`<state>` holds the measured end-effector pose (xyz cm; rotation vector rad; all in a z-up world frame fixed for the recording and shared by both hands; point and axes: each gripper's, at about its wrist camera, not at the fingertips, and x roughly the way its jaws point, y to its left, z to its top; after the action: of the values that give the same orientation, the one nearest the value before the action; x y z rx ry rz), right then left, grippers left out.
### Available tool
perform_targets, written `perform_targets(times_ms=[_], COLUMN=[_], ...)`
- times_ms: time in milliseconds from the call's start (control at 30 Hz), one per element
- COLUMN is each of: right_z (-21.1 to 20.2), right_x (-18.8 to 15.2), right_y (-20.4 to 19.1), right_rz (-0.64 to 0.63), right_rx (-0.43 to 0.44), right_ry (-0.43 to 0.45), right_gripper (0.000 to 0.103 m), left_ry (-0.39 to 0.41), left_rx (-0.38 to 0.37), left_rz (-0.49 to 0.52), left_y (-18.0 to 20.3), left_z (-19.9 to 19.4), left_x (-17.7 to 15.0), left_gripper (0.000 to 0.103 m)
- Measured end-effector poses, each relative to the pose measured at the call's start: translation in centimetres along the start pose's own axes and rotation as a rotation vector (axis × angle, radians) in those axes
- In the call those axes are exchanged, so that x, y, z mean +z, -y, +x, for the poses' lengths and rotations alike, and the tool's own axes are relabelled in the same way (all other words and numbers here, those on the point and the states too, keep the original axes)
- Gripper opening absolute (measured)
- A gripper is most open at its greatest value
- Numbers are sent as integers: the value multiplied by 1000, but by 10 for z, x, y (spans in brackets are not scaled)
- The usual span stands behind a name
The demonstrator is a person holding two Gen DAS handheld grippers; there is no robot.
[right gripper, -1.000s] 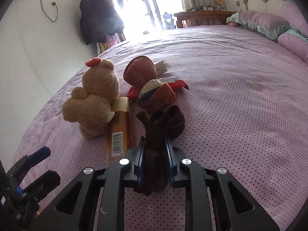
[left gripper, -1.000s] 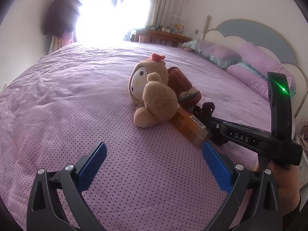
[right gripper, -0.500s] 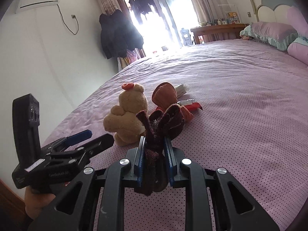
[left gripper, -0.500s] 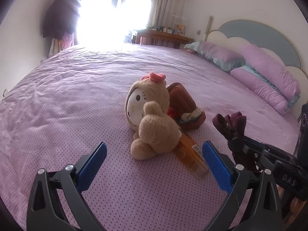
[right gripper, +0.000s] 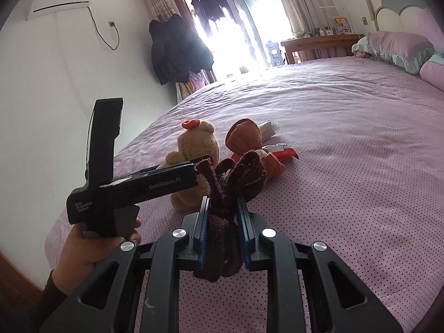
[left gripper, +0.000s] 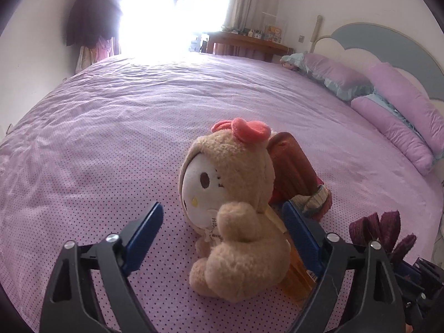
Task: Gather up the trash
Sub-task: 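Grasp the brown sock with the right gripper while the left grasps the teddy bear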
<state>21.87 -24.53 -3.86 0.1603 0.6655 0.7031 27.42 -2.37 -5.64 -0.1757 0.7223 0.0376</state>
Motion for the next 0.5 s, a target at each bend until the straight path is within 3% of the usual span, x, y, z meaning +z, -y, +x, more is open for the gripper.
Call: perform_targets(times_ms=[67, 333, 500], right_z=[1, -2, -5], right_x=[-1, -5, -4], right_y=[0, -1, -5], right_rz=[2, -2, -6], right_rx=[-1, -1, -5], right_ry=[-3, -5, -3], right_gripper=[19, 19, 19], left_ry=[-25, 18, 40], left_rx=[-27, -28, -44], left_rz=[-7, -2, -28], left_y=[-1, -1, -10], left_z=[7, -8, -27], left_x=[2, -4, -11], left_gripper=[67, 56, 56])
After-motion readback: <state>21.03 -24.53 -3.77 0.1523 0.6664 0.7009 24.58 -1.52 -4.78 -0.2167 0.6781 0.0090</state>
